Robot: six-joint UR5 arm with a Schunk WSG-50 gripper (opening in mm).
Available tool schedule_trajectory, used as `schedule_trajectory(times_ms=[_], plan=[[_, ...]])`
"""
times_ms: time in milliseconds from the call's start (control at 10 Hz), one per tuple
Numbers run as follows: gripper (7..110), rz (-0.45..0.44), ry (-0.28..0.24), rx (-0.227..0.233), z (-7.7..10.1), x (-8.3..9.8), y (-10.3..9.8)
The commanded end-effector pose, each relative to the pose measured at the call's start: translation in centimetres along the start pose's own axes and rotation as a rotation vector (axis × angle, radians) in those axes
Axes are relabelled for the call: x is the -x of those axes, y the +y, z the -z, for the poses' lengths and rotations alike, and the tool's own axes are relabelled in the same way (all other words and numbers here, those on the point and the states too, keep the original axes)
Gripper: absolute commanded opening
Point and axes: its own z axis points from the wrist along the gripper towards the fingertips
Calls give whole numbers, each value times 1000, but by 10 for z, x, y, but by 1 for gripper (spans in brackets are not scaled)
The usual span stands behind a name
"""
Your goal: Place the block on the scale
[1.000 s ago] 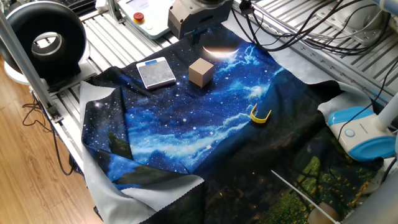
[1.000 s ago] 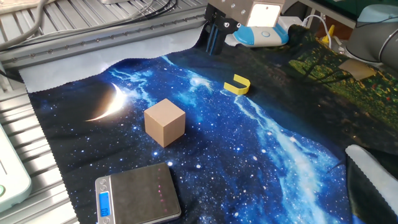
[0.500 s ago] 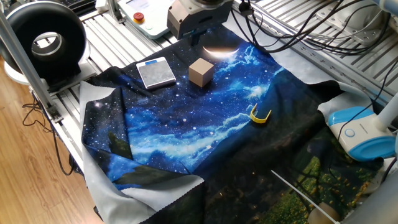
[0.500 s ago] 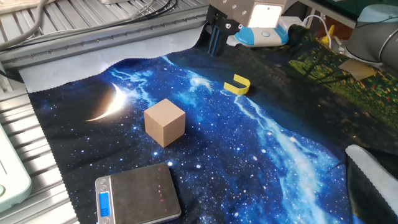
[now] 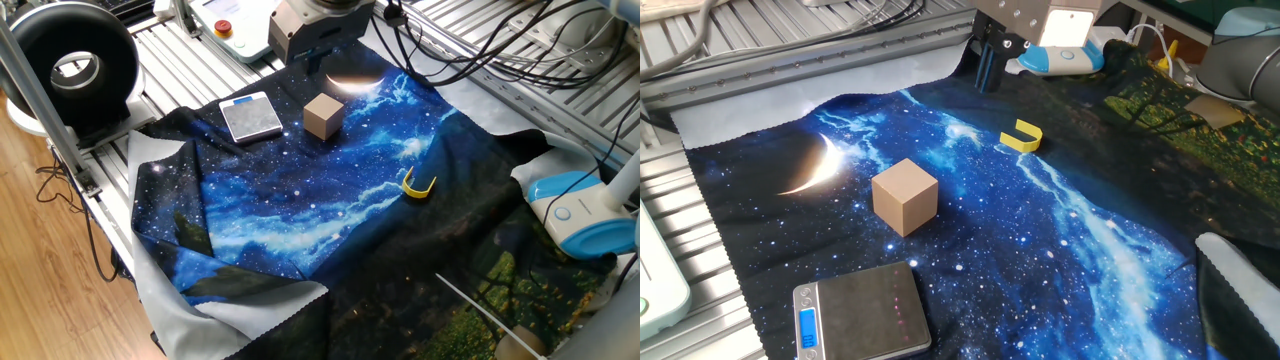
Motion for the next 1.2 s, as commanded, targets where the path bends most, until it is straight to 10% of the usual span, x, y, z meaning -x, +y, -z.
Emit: schedule_trajectory(times_ms=[0,1100], plan=[[7,-3,-1,11,0,0,2],[7,1,-7,-3,-2,1,-2]])
